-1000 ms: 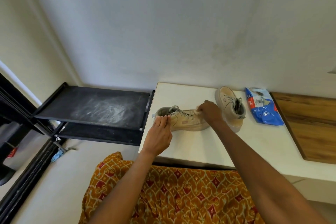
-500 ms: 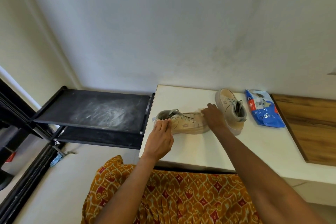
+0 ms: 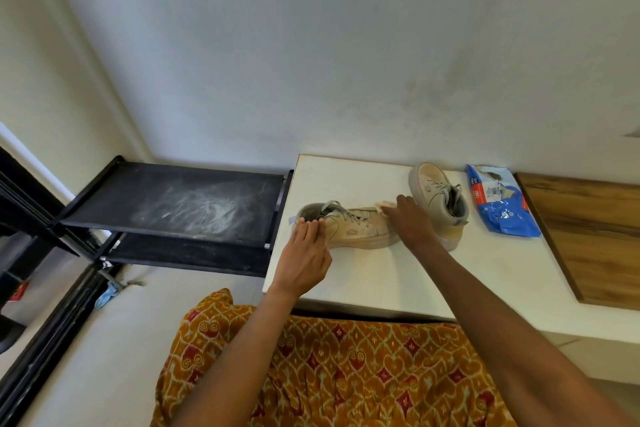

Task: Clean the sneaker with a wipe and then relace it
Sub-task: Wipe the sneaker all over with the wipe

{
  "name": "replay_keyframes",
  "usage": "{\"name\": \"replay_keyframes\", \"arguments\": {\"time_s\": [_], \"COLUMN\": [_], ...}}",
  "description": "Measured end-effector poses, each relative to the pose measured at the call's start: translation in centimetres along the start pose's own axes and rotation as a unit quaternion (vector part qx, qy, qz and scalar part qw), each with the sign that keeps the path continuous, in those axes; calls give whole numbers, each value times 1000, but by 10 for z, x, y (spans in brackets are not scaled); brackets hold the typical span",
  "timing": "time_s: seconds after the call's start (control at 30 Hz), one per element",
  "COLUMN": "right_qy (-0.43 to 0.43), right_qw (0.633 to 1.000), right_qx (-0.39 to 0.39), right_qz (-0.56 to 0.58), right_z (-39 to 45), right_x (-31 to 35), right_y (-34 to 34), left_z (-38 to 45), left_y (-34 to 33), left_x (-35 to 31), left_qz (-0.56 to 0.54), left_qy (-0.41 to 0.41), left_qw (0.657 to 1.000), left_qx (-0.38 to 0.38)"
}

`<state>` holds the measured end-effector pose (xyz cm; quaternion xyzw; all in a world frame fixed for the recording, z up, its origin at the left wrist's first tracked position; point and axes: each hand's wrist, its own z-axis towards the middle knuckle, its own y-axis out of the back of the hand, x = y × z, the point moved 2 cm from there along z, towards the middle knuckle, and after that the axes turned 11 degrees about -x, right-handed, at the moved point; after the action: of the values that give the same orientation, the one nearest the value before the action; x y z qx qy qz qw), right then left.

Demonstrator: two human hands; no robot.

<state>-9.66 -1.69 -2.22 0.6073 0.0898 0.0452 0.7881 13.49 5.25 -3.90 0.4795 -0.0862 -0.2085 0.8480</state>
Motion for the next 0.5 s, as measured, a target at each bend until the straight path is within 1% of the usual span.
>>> {"name": "replay_keyframes", "arguments": {"time_s": [0.13,0.17,0.2,0.27,0.33,0.43,0.5], "right_qy": [-107,-117,-106,-52,-8,-39,-49], "right_qw": [991,989,989,992,993,998,998], "right_qx": [-22,-23,-26,-21,-1,9,-4], "right_qz": [73,90,96,110,115,57,24], "right_z": [-12,-14,-14,-15,-14,-9,-2], "right_x": [22,31,39,43,28,-6,4], "right_y": [-5,-7,-9,-7,-5,-6,-5], "left_z": [1,1,1,1,2,1,1], "left_y": [1,1,1,2,1,0,2], "left_x": [-2,-1,1,2,3,2,2], "left_qz": [-19,-22,-25,-24,-20,-16,-11], "left_qy": [9,11,11,12,12,5,2], "left_qw": [1000,1000,1000,1000,1000,999,999], "left_qx": [6,6,6,12,21,33,34]}}
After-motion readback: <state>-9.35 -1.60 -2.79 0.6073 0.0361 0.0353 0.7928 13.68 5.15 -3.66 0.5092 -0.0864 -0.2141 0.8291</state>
